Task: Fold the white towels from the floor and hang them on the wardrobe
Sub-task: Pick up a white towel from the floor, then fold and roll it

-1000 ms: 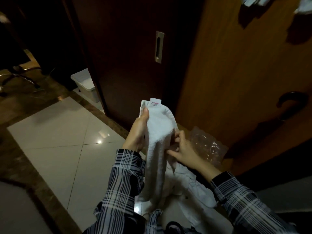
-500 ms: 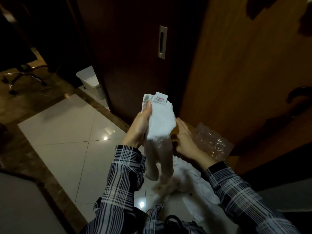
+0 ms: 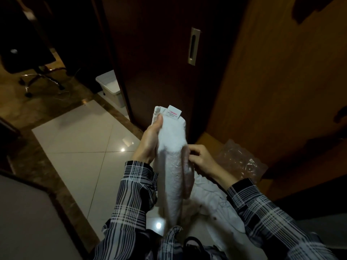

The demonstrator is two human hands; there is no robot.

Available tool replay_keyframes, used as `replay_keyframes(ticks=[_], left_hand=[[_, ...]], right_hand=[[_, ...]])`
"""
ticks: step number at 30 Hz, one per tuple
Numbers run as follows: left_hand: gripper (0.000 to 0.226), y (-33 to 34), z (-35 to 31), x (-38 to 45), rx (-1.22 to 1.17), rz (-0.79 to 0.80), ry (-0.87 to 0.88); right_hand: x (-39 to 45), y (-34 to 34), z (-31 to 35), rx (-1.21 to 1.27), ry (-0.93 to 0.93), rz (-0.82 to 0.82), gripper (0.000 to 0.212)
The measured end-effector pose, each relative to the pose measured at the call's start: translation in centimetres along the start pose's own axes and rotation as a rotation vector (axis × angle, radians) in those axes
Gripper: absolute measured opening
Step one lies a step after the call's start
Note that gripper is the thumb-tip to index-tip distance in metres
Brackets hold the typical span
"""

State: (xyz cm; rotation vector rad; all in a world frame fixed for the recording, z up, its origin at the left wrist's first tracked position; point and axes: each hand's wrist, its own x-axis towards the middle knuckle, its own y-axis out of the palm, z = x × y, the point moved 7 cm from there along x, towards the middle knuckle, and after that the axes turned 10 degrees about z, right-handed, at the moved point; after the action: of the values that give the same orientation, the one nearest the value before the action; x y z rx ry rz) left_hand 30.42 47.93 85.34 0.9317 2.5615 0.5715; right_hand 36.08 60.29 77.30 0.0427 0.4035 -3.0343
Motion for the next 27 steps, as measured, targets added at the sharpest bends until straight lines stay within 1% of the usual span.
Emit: replay_keyframes(ticks=[2, 3, 4, 6, 7, 8, 9, 10, 11, 12, 14, 17, 19, 20, 22, 24, 25, 26, 27], left_hand=[[0.036, -0.9, -0.4, 0.0, -0.047, -0.035, 0.049], [0.039, -1.3, -0.7, -0.1, -0.070, -0.053, 0.076], [0.041, -1.7, -1.0, -0.2, -0.099, -0.068, 0.103], [0.045, -2.4, -1.4, -0.3, -0.172, -0.092, 0.159], [0.046, -2.8, -1.7, -0.3, -0.209, -0.103, 0.193], [0.047, -3.0, -2.1, -0.4, -0.242, -0.116, 0.223], [0.046, -3.3, -2.4, -0.4, -0.263, -0.131, 0.252], [0.046, -3.4, -2.8, -0.4, -0.269, -0.147, 0.272], [0.046, -3.5, -3.1, -0.3, -0.247, -0.163, 0.288], [0.045, -3.5, -3.5, -0.3, -0.213, -0.176, 0.299], [0.042, -3.6, -4.3, 0.0, -0.125, -0.215, 0.316], [0.043, -4.0, -5.7, 0.7, 0.042, -0.315, 0.323], [0.047, -3.7, -6.8, 1.5, 0.203, -0.339, 0.321], [0.047, -3.2, -7.3, 1.9, 0.273, -0.331, 0.322], [0.043, -1.5, -8.8, 2.7, 0.363, -0.278, 0.338], [0.038, 0.9, -10.9, 3.3, 0.374, -0.204, 0.381], [0.035, 2.2, -12.2, 3.6, 0.390, -0.163, 0.406], [0.032, 3.7, -13.7, 3.8, 0.419, -0.120, 0.436], [0.029, 5.2, -15.0, 4.1, 0.462, -0.074, 0.461]], right_hand=[[-0.6, 0.3, 0.7, -0.034, -0.058, 0.018, 0.015], [-0.8, 0.4, 0.5, -0.048, -0.049, 0.014, 0.011], [-1.2, 0.4, 0.1, -0.054, -0.032, 0.011, 0.017], [-1.8, 0.6, -1.9, -0.030, 0.103, 0.055, 0.034], [-2.1, 1.0, -2.9, -0.029, 0.192, 0.127, 0.039], [-2.5, 1.4, -4.0, -0.039, 0.271, 0.224, 0.038], [-2.9, 1.6, -4.8, -0.100, 0.334, 0.315, 0.029], [-3.2, 1.6, -5.5, -0.203, 0.380, 0.371, 0.019], [-3.3, 1.5, -5.9, -0.285, 0.406, 0.381, 0.022], [-3.3, 1.1, -6.3, -0.320, 0.425, 0.353, 0.030], [-3.2, -0.1, -5.8, -0.310, 0.455, 0.247, 0.032], [-2.1, -2.2, -1.7, -0.248, 0.370, 0.051, 0.025], [-1.0, -4.0, 2.5, -0.184, 0.265, -0.130, 0.024], [-0.5, -5.1, 4.6, -0.171, 0.212, -0.233, 0.021], [0.5, -7.4, 8.4, -0.151, 0.146, -0.402, 0.007], [1.3, -9.7, 12.1, -0.098, 0.073, -0.531, 0.027], [1.8, -10.7, 14.2, -0.068, -0.004, -0.586, 0.031], [2.1, -11.5, 16.6, -0.047, -0.102, -0.633, 0.028], [2.3, -12.1, 19.0, -0.028, -0.195, -0.662, 0.021]])
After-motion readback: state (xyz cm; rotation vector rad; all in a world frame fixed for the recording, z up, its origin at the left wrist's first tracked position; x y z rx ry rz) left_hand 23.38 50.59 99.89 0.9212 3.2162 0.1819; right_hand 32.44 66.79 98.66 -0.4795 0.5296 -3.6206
